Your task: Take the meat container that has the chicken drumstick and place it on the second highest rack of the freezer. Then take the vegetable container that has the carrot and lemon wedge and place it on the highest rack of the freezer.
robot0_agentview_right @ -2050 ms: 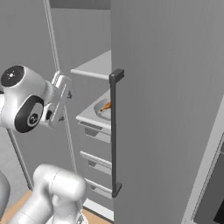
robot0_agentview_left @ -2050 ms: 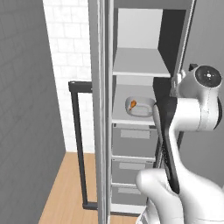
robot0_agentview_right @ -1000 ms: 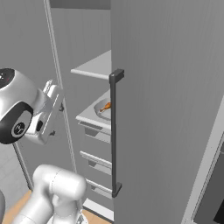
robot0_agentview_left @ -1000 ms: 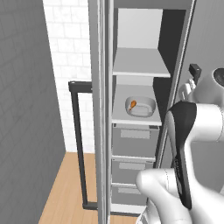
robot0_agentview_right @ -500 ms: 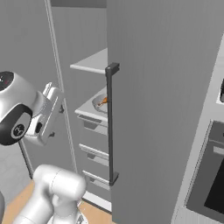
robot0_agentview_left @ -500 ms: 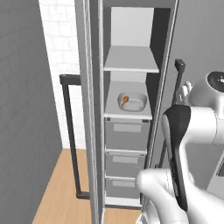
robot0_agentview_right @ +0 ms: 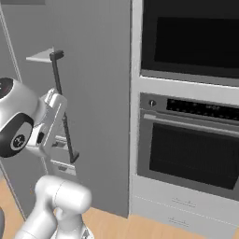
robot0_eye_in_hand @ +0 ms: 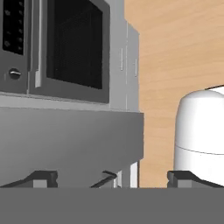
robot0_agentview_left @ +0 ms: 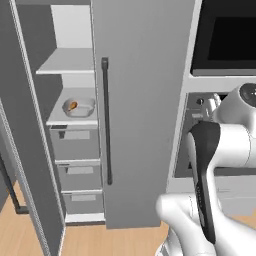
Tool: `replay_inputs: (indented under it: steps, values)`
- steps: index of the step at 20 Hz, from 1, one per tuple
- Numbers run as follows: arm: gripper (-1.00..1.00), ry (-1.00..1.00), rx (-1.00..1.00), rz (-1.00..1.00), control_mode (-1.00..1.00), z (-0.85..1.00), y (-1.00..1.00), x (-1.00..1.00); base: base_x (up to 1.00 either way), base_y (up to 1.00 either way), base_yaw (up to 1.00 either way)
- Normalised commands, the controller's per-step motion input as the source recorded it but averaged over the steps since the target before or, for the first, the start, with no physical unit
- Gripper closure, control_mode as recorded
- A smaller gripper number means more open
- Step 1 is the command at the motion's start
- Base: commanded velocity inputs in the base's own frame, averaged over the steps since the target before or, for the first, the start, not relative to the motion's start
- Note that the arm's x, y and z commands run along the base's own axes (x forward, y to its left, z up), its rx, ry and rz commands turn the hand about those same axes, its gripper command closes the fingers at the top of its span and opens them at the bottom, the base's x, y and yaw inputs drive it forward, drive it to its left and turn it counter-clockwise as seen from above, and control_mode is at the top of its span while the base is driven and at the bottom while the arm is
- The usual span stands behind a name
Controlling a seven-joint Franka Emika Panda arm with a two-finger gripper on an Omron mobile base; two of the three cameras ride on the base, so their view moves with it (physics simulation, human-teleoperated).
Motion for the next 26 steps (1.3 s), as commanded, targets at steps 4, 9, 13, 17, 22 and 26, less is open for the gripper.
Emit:
replay_inputs:
  steps: [4,9,13,17,22,26]
  values:
    - [-1.0,0.0,0.0,0.0,1.0,0.0,0.0,0.0,-0.05,-1.0,-0.24]
    - [-1.0,0.0,0.0,0.0,1.0,0.0,0.0,0.0,0.0,-1.0,-0.12]
    - [-1.0,0.0,0.0,0.0,1.0,0.0,0.0,0.0,0.0,-1.0,-0.09]
    - [-1.0,0.0,0.0,0.0,1.0,0.0,0.0,0.0,0.0,-1.0,-0.05]
    - [-1.0,0.0,0.0,0.0,1.0,0.0,0.0,0.0,0.02,-1.0,-0.08]
    - [-1.0,0.0,0.0,0.0,1.0,0.0,0.0,0.0,0.12,-0.99,-0.08]
